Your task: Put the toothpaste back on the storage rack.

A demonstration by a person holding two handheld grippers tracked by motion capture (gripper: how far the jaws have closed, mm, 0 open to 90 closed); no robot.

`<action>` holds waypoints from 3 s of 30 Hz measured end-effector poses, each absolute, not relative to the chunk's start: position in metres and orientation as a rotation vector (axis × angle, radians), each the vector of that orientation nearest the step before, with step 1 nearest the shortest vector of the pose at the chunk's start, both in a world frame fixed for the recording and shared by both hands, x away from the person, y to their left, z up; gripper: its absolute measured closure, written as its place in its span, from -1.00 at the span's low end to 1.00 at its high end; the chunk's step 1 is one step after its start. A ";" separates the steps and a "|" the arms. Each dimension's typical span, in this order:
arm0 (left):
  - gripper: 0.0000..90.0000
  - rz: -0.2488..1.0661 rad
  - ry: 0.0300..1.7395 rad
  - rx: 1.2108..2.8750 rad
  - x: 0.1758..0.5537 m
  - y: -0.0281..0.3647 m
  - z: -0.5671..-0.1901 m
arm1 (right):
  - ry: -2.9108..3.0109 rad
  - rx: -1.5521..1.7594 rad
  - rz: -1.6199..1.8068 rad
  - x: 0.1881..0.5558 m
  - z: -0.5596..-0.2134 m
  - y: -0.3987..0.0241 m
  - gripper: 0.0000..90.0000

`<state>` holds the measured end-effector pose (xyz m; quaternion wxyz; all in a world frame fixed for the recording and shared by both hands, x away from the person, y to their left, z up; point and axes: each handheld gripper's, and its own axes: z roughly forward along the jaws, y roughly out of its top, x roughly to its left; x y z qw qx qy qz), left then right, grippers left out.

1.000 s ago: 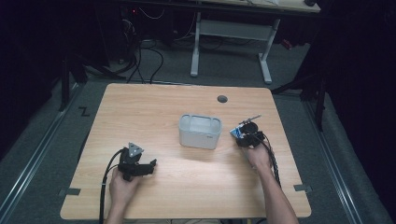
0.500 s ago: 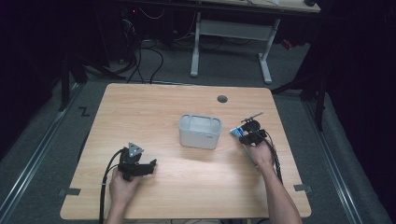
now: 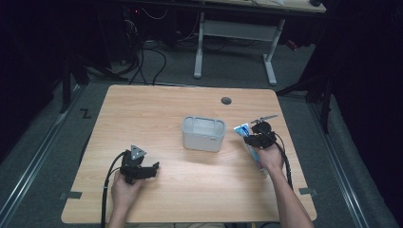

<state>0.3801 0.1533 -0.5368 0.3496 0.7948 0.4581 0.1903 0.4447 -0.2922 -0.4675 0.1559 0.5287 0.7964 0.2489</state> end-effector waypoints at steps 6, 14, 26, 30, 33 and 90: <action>-0.60 0.493 1.187 2.059 0.380 0.153 -0.537 | 2.252 1.494 0.841 0.435 -0.453 -0.296 0.66; -0.61 0.493 1.187 2.059 0.380 0.153 -0.537 | 2.244 1.458 0.942 0.426 -0.439 -0.298 0.66; -0.61 0.493 1.187 2.059 0.380 0.153 -0.537 | 2.239 1.413 1.071 0.418 -0.428 -0.296 0.66; -0.61 0.492 1.186 2.059 0.380 0.153 -0.537 | 2.237 1.400 1.108 0.415 -0.424 -0.295 0.66; -0.61 0.493 1.187 2.059 0.380 0.153 -0.537 | 2.236 1.378 1.108 0.413 -0.420 -0.292 0.66; -0.61 0.496 1.186 2.059 0.380 0.153 -0.537 | 2.253 1.075 1.393 0.428 -0.353 -0.227 0.66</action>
